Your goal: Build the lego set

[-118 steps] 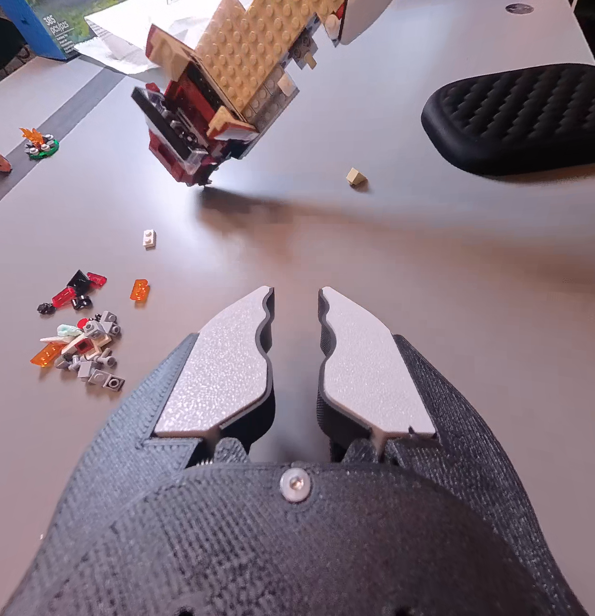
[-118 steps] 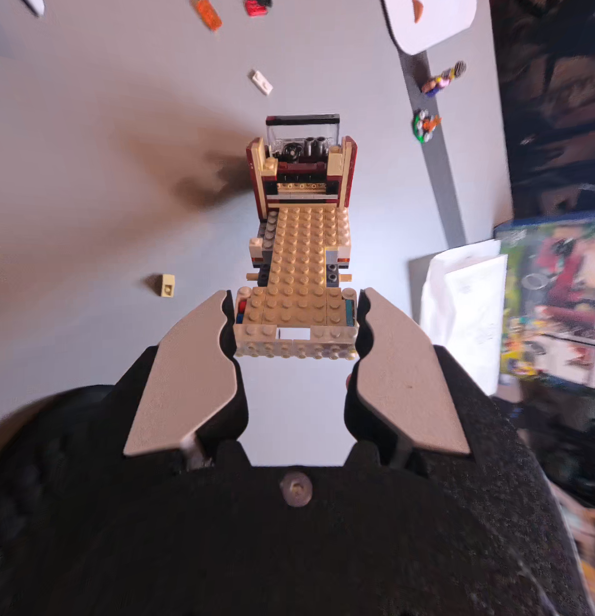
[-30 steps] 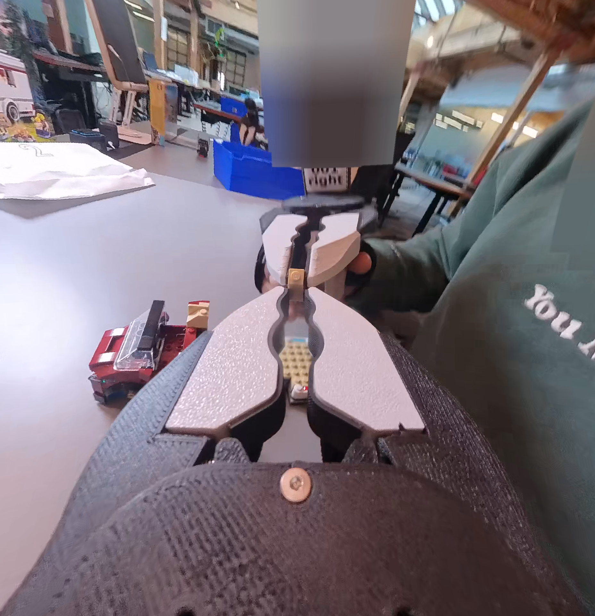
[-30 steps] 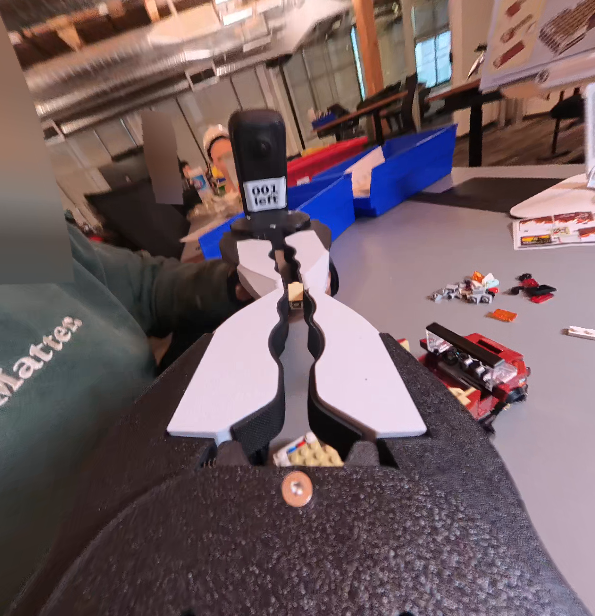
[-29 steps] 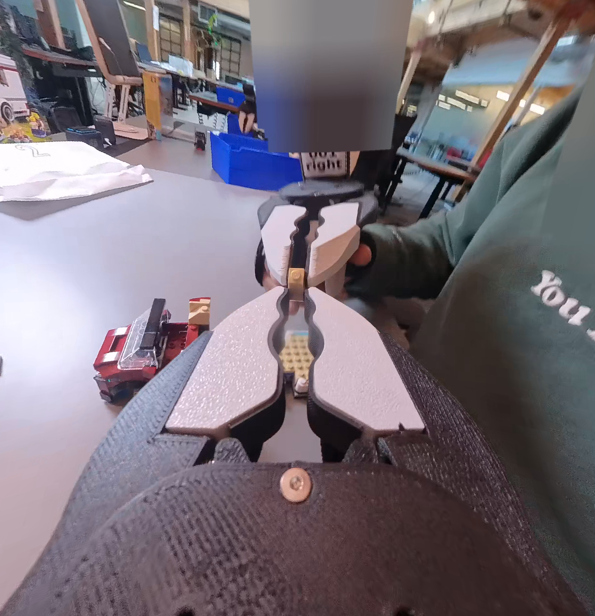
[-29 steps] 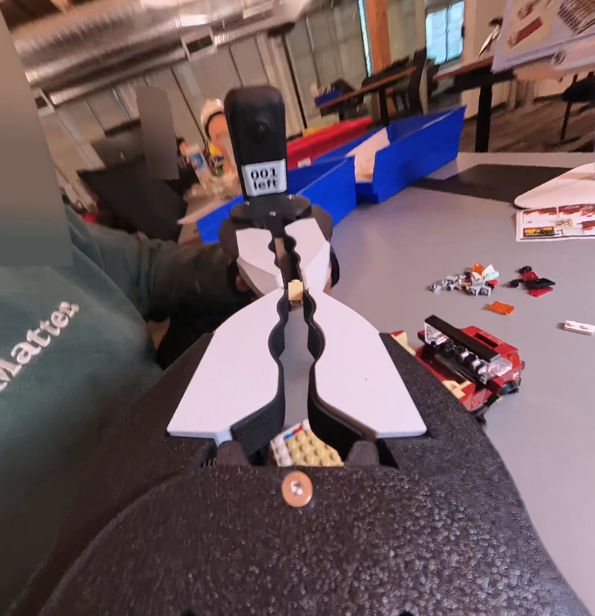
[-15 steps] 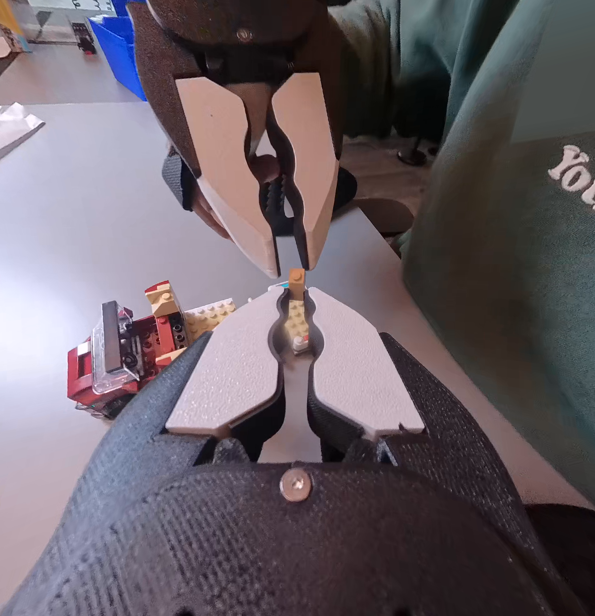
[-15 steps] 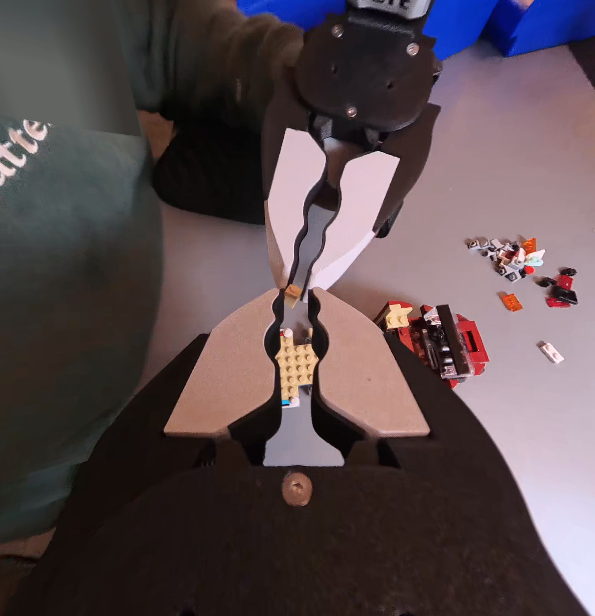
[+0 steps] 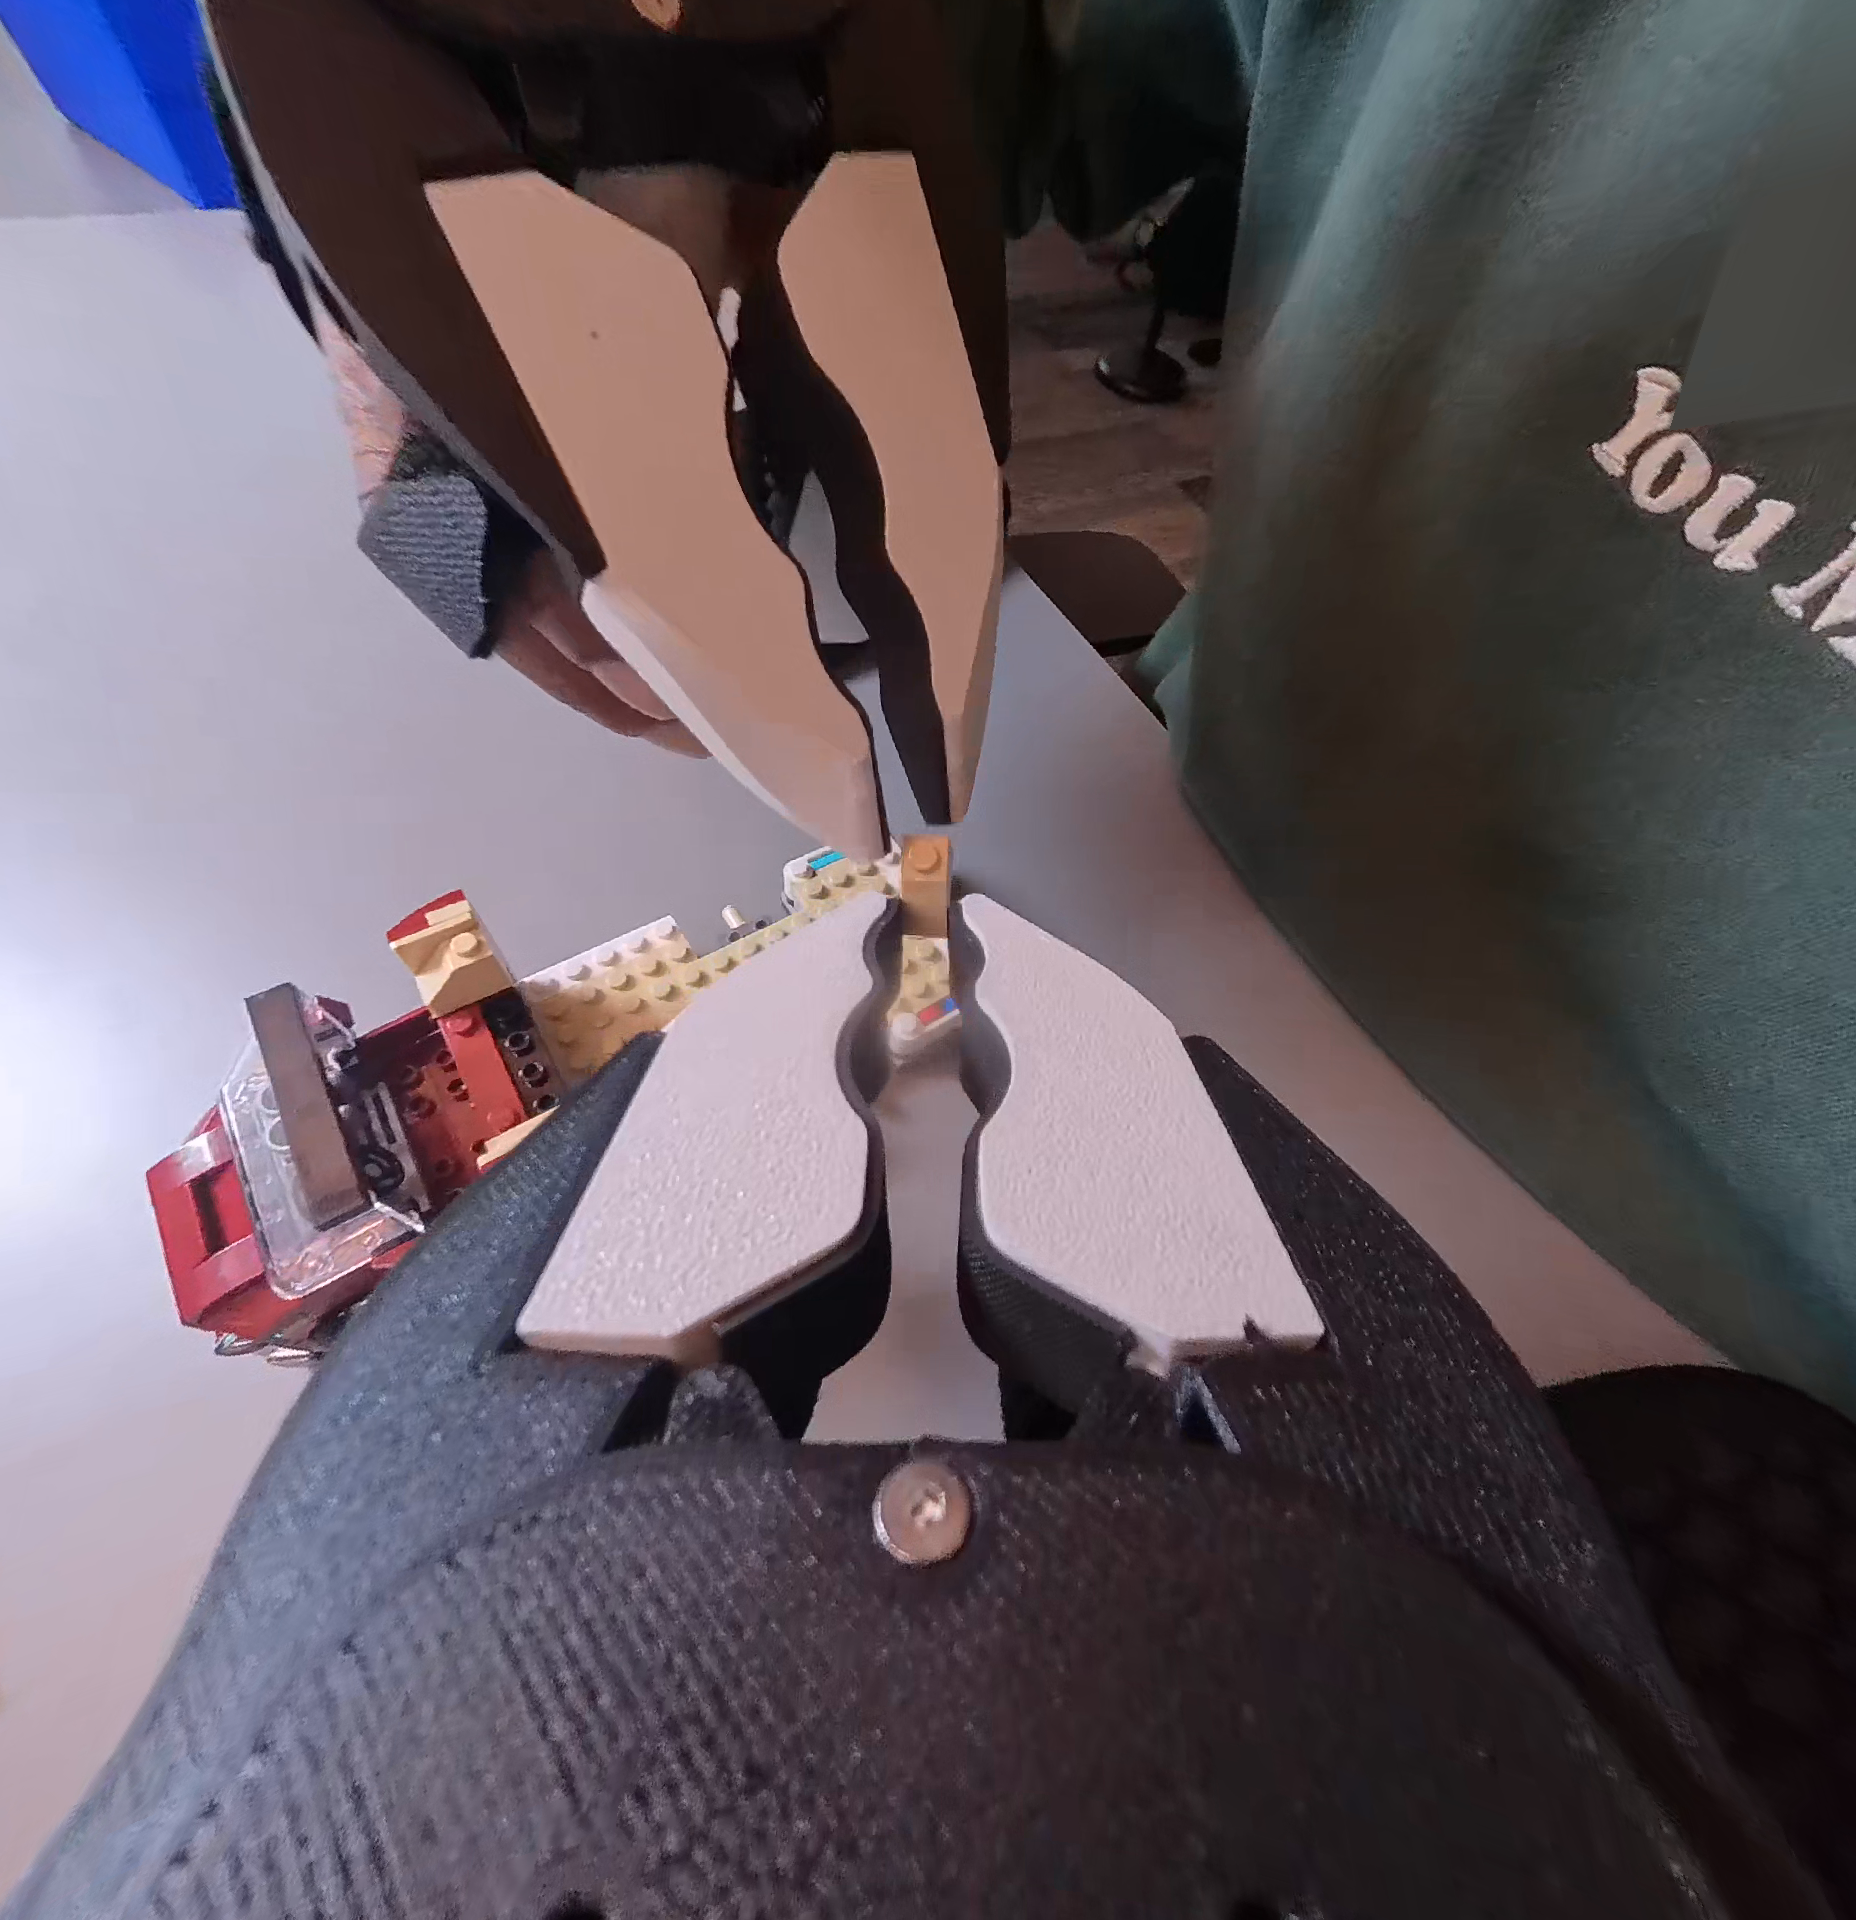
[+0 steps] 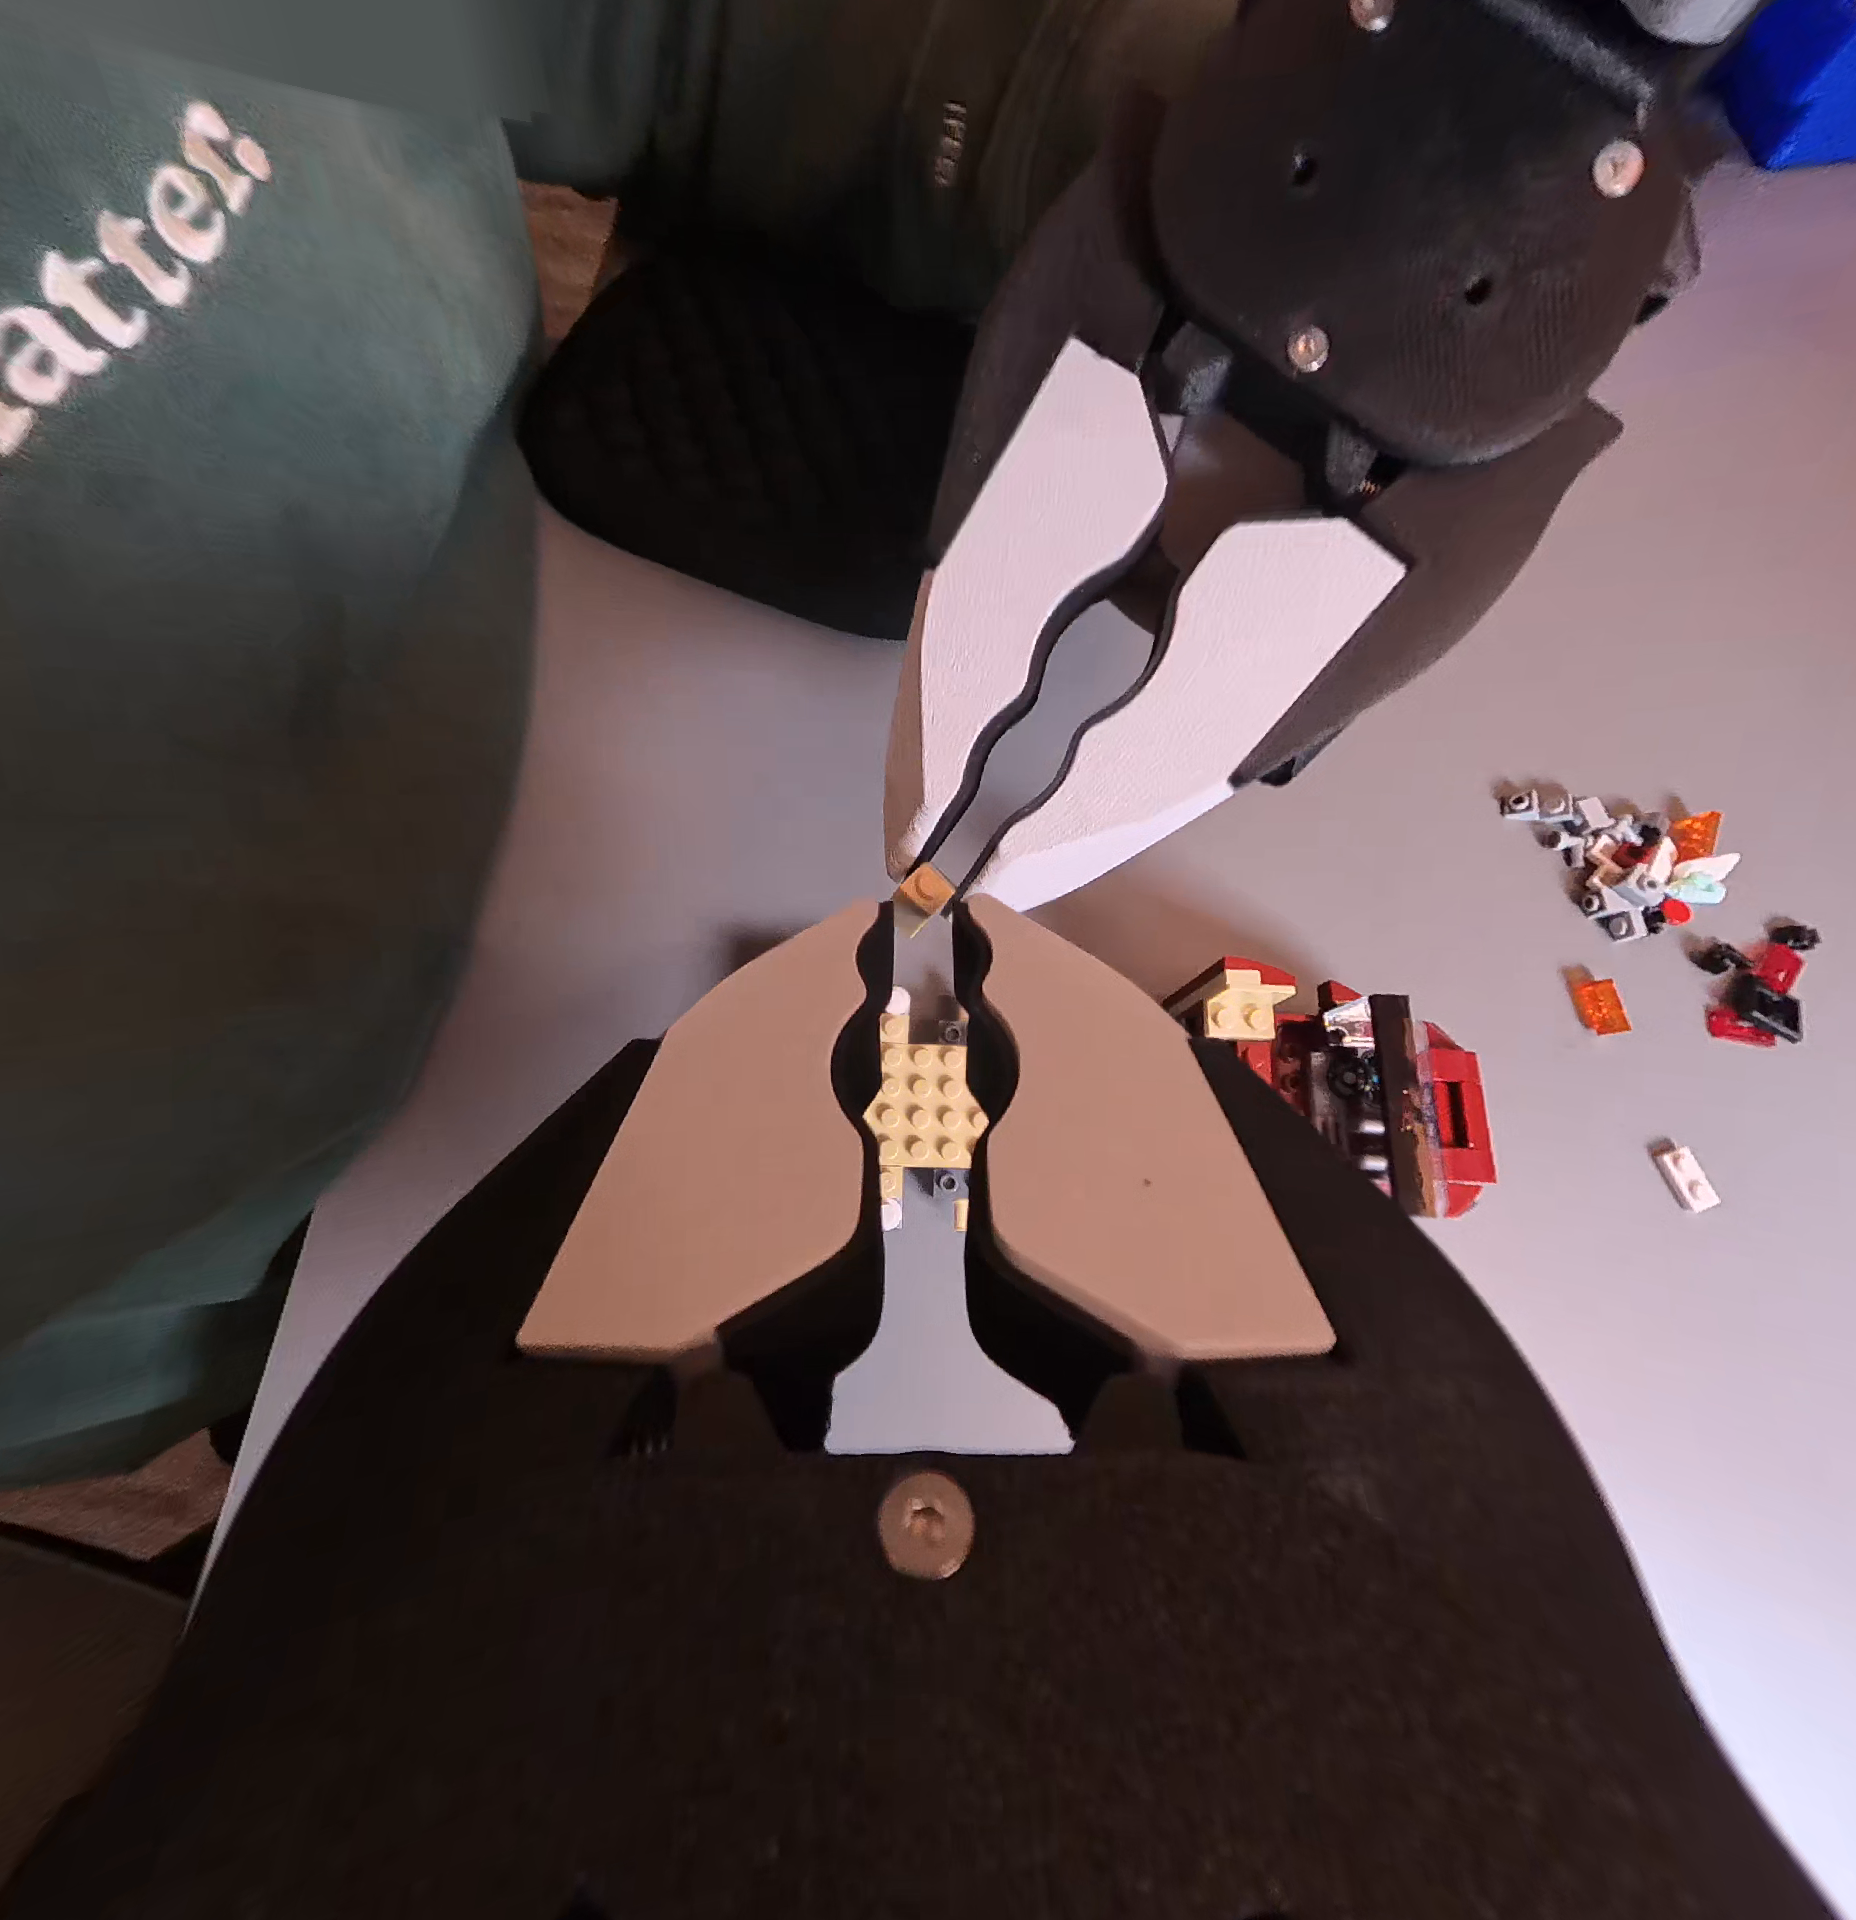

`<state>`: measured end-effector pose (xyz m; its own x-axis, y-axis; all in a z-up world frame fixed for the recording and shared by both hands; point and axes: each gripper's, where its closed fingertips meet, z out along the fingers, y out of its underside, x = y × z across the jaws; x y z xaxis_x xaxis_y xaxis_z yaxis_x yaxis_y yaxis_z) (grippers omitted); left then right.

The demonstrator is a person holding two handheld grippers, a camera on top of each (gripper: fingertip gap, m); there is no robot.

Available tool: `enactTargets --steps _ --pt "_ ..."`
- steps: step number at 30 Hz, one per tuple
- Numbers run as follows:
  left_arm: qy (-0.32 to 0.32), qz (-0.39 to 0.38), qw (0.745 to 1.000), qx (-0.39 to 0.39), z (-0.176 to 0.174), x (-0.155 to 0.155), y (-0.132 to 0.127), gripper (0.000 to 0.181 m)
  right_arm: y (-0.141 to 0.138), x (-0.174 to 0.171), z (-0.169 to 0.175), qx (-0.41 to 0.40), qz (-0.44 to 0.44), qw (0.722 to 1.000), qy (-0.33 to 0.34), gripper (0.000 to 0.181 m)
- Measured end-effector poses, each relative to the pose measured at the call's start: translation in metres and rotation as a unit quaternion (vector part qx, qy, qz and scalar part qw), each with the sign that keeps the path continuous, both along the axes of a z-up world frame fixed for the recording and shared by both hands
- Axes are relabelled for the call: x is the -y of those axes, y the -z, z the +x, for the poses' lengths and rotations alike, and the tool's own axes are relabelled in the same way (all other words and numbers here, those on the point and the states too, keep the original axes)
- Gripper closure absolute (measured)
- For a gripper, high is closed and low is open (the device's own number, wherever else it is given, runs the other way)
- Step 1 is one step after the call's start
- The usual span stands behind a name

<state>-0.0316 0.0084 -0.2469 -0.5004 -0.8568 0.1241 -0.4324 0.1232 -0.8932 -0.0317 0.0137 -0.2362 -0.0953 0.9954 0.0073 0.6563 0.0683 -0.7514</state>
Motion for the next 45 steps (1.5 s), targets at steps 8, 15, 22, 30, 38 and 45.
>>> enactTargets --steps 8,15,22,30,38,45 --pt "0.075 -0.007 0.996 -0.038 0.0 0.011 -0.003 0.173 -0.001 0.011 -0.002 0.049 0.034 0.994 -0.087 0.171" --pt "0.121 -0.052 0.989 -0.071 -0.005 0.015 -0.004 0.173 0.0 0.015 -0.005 0.059 0.108 0.985 -0.123 0.172" --pt "0.147 -0.087 0.98 -0.103 -0.005 0.017 -0.002 0.173 0.003 0.017 -0.006 0.059 0.176 0.974 -0.128 0.171" --pt "0.147 -0.107 0.977 -0.11 0.0 0.017 -0.004 0.173 0.004 0.018 -0.001 0.056 0.203 0.971 -0.113 0.171" --pt "0.064 -0.11 0.989 -0.075 0.004 0.001 -0.009 0.159 0.006 0.003 0.008 0.039 0.19 0.981 -0.03 0.172" --pt "-0.17 0.047 0.983 -0.05 -0.007 -0.068 0.01 0.157 0.009 -0.059 0.02 0.092 0.197 0.973 0.074 0.171"
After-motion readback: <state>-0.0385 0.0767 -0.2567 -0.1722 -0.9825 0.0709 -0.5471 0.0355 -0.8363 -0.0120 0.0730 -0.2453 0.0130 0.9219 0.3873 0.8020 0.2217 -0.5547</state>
